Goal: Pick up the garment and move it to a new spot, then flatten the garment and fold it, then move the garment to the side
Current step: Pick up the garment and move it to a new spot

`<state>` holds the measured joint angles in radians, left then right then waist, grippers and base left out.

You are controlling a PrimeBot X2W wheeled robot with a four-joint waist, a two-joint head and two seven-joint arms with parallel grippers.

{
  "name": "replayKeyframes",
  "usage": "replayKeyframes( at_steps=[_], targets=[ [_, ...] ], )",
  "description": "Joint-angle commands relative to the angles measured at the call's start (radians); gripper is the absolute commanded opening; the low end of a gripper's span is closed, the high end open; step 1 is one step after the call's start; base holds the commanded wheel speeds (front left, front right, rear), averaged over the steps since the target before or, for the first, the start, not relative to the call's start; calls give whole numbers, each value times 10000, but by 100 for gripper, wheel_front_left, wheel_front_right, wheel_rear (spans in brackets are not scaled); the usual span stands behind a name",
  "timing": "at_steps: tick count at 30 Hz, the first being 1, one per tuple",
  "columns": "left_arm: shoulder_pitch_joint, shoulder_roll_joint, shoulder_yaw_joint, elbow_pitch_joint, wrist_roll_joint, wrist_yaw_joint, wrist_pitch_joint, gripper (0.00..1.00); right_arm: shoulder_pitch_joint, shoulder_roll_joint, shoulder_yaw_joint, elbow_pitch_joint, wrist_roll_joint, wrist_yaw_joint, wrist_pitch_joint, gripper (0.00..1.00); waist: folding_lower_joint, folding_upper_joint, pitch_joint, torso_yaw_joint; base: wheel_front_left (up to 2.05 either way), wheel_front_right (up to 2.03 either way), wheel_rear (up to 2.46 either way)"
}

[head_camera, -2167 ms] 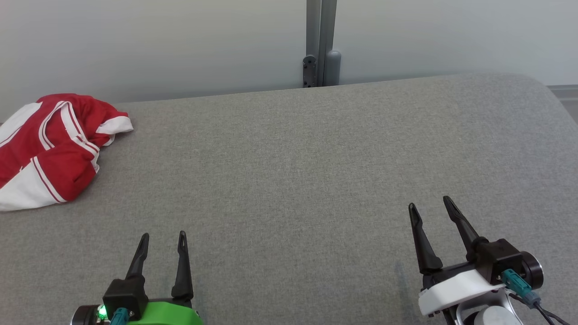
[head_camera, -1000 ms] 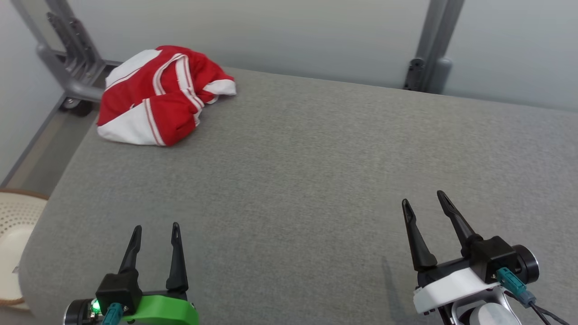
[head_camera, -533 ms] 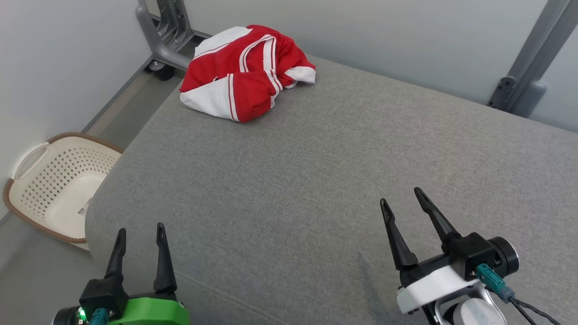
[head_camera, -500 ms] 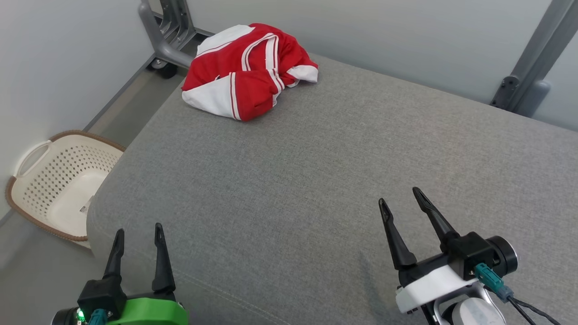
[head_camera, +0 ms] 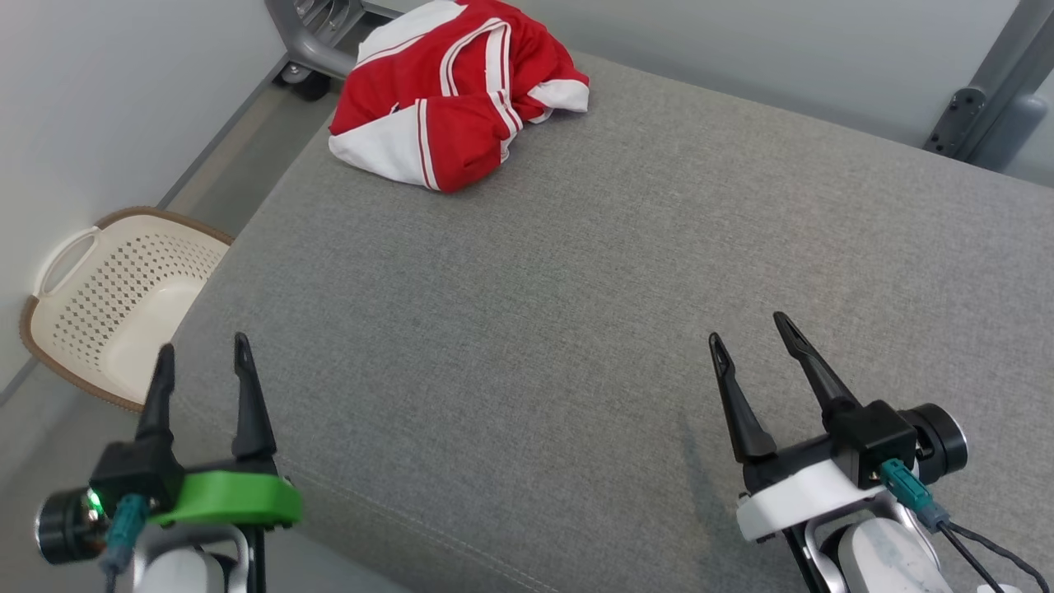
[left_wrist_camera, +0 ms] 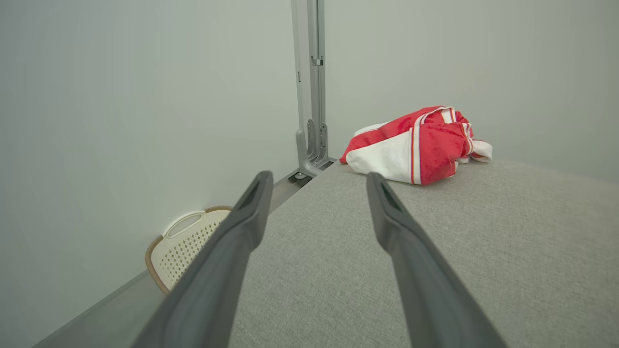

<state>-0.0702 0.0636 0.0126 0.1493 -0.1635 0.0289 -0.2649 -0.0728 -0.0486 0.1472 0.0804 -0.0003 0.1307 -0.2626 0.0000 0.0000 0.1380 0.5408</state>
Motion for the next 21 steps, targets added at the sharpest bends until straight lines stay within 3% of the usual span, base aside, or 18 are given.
replayKeyframes(
  at_steps=[1,9,14,21],
  targets=[
    [-596,145,109,134,204,-109,7,100,-222,-35,-49,-76,-128,1,-34,100,0,0,452,-392,0,0,0],
    [-3989,1363,227,1926,675,-846,34,100,-1108,-35,70,-222,-753,-1,-35,100,0,0,1894,-1812,0,0,0],
    [-6132,2032,-126,3603,854,-1156,832,100,-1507,-40,12,-306,-983,-3,-34,100,0,0,2749,-2677,0,0,0],
    [-7963,2198,-333,5570,562,-1375,1388,100,-1686,-28,-210,-591,-1128,-3,-34,100,0,0,3669,-3564,0,0,0]
  ],
)
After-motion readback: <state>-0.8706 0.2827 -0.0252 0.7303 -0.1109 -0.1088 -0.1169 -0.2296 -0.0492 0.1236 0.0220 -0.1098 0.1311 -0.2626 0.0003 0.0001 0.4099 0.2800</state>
